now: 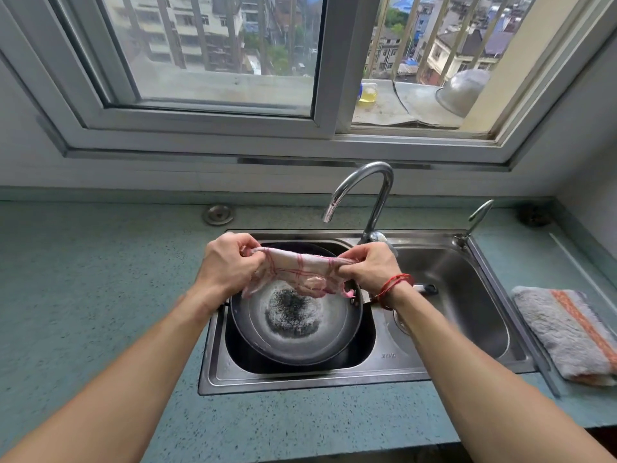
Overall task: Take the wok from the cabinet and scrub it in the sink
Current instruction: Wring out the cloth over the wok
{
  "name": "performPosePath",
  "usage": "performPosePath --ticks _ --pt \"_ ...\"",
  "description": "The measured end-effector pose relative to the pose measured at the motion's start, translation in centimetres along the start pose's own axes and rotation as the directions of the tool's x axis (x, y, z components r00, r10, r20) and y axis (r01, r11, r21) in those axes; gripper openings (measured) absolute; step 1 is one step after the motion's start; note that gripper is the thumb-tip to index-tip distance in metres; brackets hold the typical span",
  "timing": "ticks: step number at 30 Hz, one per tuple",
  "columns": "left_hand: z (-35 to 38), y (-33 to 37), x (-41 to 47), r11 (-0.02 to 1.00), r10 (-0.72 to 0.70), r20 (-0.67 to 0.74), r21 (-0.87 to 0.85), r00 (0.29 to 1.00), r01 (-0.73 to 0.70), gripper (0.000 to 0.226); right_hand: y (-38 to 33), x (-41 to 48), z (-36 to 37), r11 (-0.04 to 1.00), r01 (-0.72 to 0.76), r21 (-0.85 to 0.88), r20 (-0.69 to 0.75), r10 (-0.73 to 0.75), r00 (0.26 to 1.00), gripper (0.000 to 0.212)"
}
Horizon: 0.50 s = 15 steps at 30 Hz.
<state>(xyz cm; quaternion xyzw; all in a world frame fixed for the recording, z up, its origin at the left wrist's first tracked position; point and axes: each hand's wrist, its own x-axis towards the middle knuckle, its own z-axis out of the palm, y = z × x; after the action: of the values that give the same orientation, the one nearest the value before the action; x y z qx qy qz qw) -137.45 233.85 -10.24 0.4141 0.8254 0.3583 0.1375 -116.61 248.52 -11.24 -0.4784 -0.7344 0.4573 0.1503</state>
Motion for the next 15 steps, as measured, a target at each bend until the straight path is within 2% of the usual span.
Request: performPosePath --ticks 2,4,5,8,11,15 --pt "0.3 -1.0 0.3 0.964 -0.123 0.097 -0.226 0.988 0.142 0.015 0.2 0.1 -0.3 0.992 -0.041 0.121 0.017 0.039 0.999 0.013" --pt "0.6 -1.6 0.5 0.814 -0.257 0.223 -0.474 0.94 0.335 0.022 0.3 0.1 -0.2 0.96 -0.09 0.266 0.092 0.067 0.993 0.011" --pt "0.9 -1.7 0.5 0.749 -0.288 0.264 -0.538 0.921 0.388 0.022 0.3 0.1 0.1 0.943 -0.114 0.311 0.118 0.081 0.99 0.01" --pt "1.8 -1.6 0.4 0.727 -0.327 0.268 -0.541 0.906 0.422 0.023 0.1 0.2 1.7 0.916 -0.171 0.363 0.109 0.14 0.984 0.024" --pt "2.7 -1.9 0.6 0.756 -0.329 0.252 -0.507 0.91 0.414 0.026 -0.4 0.4 3.3 0.904 -0.206 0.374 0.087 0.187 0.979 0.018" --pt "4.2 -2.1 0.7 0.777 -0.336 0.239 -0.477 0.911 0.411 0.029 -1.4 0.7 5.6 0.884 -0.227 0.409 0.163 0.174 0.971 0.015"
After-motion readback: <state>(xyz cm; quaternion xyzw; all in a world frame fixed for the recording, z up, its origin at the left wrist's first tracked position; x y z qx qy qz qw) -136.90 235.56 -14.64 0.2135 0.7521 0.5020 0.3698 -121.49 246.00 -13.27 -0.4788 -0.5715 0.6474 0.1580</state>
